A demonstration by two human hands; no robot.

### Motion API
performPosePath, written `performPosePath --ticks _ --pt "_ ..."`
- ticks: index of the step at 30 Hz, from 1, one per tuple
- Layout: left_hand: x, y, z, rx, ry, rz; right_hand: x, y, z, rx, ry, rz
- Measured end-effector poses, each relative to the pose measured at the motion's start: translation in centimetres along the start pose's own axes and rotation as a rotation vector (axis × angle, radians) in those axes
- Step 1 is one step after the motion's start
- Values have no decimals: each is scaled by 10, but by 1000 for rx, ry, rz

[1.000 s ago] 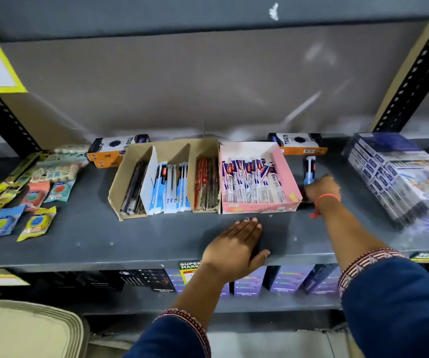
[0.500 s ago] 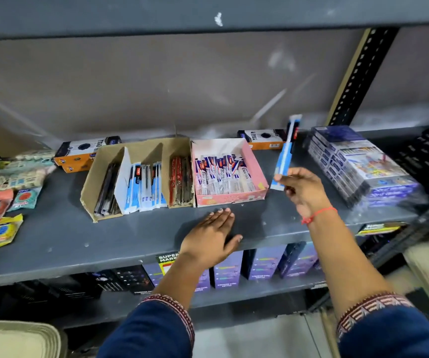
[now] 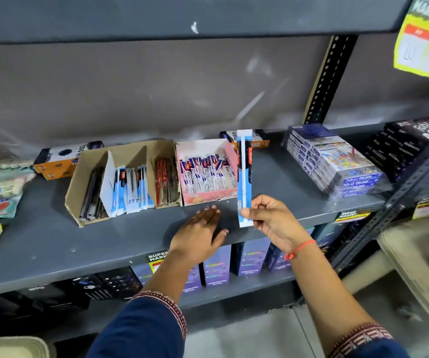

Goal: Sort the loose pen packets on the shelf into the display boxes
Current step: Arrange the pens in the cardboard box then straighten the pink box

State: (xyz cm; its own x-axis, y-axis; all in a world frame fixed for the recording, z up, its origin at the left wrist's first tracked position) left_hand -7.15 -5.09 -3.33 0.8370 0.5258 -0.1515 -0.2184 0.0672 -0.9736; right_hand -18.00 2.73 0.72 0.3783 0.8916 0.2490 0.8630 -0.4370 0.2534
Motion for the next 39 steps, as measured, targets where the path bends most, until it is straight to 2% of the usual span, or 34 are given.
performPosePath --ticks 13,20,25,29,35,39 --pt "6 -5 -5 13 -34 -26 -3 27 0 46 21 -90" --pt "73 -26 -81 -56 -227 2 -26 93 0 162 40 -98" --pt "122 -42 -141 -24 -424 43 -40 145 14 260 29 -61" --pt "144 -55 -170 -10 -506 110 -48 185 24 364 -20 -72" --pt "146 -69 -168 -20 -483 226 -58 210 21 712 -218 120" --pt "145 -73 -166 -30 -448 245 -63 211 35 808 -170 204"
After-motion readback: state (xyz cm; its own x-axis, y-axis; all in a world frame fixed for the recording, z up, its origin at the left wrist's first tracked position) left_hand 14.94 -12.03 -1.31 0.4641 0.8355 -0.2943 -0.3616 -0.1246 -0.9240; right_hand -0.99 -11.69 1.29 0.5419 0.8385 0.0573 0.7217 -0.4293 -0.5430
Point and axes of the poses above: each hand's wrist, its own x-axis away from the middle knuckle, its own y-axis out of the palm, z = x × y, the point moved 9 cm from there along -x, towards the middle knuckle, and after that the axes turned 1 degree about y, right-handed, at the moved point
